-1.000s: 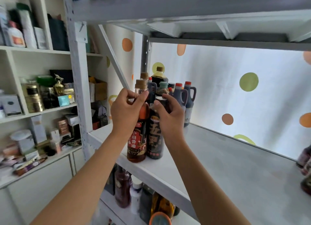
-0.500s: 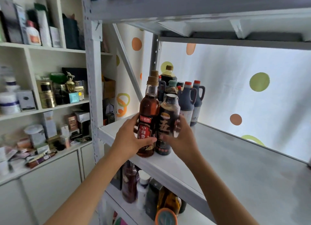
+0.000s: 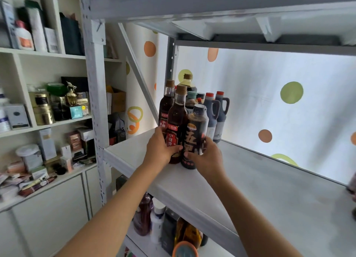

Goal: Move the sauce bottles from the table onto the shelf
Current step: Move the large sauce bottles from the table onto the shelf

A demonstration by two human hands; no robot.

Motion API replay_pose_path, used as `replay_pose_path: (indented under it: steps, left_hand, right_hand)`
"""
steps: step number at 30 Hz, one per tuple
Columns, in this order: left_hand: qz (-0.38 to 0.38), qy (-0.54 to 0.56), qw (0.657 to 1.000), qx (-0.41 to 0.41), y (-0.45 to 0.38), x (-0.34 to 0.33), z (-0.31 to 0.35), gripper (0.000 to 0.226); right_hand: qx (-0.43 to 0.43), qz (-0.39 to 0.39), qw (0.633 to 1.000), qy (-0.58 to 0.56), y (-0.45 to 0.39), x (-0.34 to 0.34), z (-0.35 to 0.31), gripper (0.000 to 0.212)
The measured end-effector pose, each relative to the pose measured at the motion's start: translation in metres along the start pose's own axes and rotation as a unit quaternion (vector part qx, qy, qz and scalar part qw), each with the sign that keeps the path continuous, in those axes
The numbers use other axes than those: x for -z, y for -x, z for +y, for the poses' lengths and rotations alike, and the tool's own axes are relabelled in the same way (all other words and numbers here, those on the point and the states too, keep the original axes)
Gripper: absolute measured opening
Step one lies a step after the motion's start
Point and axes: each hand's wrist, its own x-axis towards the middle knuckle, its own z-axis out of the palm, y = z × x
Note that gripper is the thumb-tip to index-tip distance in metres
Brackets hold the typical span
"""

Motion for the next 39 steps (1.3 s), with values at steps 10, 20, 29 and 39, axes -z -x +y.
replay_pose_path:
  steps: [10,20,29,39]
  left_hand:
    - [0.037,-0.007,0.999,-0.006,-0.042,-0.029,-0.019,0.062]
    - [0.066,-0.007,0.997,-0.026,-0.042,-0.044,-0.03,0.049]
    - [0.064,-0.002,0.998,-0.015,-0.044,-0.046,-0.04,0.046]
    - [0.034,-0.003,0.999,0.016,-0.032,-0.039,-0.035,0.031]
  right_hand:
    - [-0.027,0.015,0.999,0.045,-0.023,-0.005,0.003,0.054]
    - [-0.036,0.035,0.998,0.032,-0.032,-0.013,0.007,0.052]
    - [-0.027,0.072,0.997,0.029,-0.031,-0.023,0.011,0.044]
    - [-0.017,0.016,1.0,-0.017,-0.026,-0.015,0.022,0.043]
